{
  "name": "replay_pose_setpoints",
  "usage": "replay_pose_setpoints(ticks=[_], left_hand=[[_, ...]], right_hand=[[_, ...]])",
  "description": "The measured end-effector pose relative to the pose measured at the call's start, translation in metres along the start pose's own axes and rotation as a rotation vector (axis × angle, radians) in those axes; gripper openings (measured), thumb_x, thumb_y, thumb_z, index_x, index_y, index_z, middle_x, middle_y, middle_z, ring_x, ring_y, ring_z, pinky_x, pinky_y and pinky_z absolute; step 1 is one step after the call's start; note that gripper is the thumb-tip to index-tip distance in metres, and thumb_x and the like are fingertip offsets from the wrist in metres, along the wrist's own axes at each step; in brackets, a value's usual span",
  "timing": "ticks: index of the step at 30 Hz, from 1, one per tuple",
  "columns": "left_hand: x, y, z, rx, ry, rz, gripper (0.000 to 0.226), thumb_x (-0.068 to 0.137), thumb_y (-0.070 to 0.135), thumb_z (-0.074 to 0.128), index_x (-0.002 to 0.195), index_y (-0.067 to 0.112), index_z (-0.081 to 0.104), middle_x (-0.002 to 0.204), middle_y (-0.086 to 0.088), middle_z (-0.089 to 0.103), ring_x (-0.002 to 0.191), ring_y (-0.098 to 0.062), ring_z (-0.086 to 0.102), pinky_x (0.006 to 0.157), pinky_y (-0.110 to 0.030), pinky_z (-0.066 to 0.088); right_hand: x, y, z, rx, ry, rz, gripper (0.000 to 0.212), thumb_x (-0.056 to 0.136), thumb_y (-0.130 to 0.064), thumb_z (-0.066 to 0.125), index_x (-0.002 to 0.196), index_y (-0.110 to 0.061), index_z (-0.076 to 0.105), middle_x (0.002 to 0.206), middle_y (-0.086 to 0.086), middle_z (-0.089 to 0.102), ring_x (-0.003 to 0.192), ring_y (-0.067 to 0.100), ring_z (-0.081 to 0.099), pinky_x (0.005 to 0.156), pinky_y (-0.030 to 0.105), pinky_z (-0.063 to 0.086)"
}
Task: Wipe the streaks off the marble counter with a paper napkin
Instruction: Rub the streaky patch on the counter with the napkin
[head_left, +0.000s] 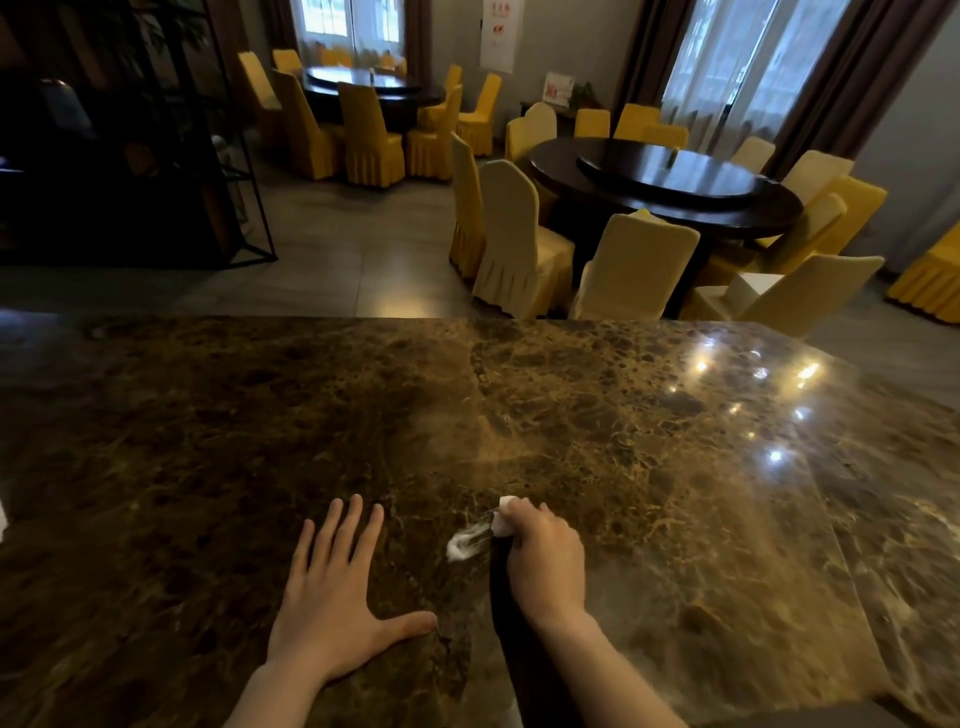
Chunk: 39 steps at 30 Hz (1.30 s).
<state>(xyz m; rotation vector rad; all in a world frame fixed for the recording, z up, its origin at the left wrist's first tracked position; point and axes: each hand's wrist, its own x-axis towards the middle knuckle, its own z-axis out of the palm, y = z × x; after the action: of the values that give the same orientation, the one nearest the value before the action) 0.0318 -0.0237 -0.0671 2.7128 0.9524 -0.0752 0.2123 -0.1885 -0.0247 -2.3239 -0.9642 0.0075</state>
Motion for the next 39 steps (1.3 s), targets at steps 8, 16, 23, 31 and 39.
replay_pose_setpoints(ticks=[8, 16, 23, 31, 39], left_hand=[[0.0, -0.001, 0.001, -0.002, 0.01, 0.008, 0.142, 0.05, 0.118, 0.018, 0.155, 0.035, -0.029, 0.165, 0.008, -0.037, 0.149, -0.014, -0.04, 0.126, -0.047, -0.022], [-0.001, 0.001, 0.0, -0.001, 0.023, -0.007, 0.144, 0.049, 0.118, 0.019, 0.157, 0.034, -0.026, 0.166, 0.007, -0.035, 0.15, -0.014, -0.038, 0.125, -0.047, -0.023], [-0.001, 0.001, 0.001, 0.007, 0.02, 0.001, 0.144, 0.05, 0.118, 0.019, 0.158, 0.033, -0.025, 0.167, 0.006, -0.035, 0.15, -0.014, -0.039, 0.127, -0.048, -0.02], [-0.001, 0.002, -0.001, -0.002, 0.021, -0.001, 0.143, 0.05, 0.118, 0.019, 0.157, 0.034, -0.026, 0.167, 0.007, -0.034, 0.151, -0.014, -0.038, 0.127, -0.047, -0.022], [0.0, -0.002, 0.003, 0.02, 0.015, 0.001, 0.14, 0.051, 0.118, 0.018, 0.154, 0.036, -0.03, 0.166, 0.008, -0.035, 0.148, -0.012, -0.041, 0.126, -0.047, -0.022]], right_hand=[[-0.016, 0.023, -0.014, -0.163, -0.194, -0.32, 0.022, 0.078, -0.016, 0.071, 0.093, -0.032, 0.072, 0.098, -0.015, 0.074, 0.093, 0.007, 0.066, 0.088, 0.025, 0.053], [0.017, 0.031, -0.022, -0.251, 0.065, 0.053, 0.036, 0.071, 0.014, 0.07, 0.091, -0.014, 0.08, 0.07, 0.002, 0.072, 0.075, 0.027, 0.054, 0.058, 0.034, 0.042], [0.025, 0.008, -0.004, -0.093, -0.06, 0.011, 0.038, 0.085, 0.007, 0.06, 0.111, -0.018, 0.073, 0.096, 0.0, 0.069, 0.093, 0.022, 0.054, 0.072, 0.03, 0.046], [0.012, 0.034, -0.029, -0.14, -0.139, -0.122, 0.014, 0.092, -0.02, 0.064, 0.1, -0.032, 0.068, 0.087, -0.005, 0.048, 0.077, 0.02, 0.054, 0.064, 0.029, 0.041], [-0.019, 0.021, -0.017, -0.11, -0.202, -0.265, 0.013, 0.083, -0.023, 0.07, 0.091, -0.031, 0.063, 0.072, -0.02, 0.032, 0.072, 0.009, 0.042, 0.054, 0.028, 0.046]])
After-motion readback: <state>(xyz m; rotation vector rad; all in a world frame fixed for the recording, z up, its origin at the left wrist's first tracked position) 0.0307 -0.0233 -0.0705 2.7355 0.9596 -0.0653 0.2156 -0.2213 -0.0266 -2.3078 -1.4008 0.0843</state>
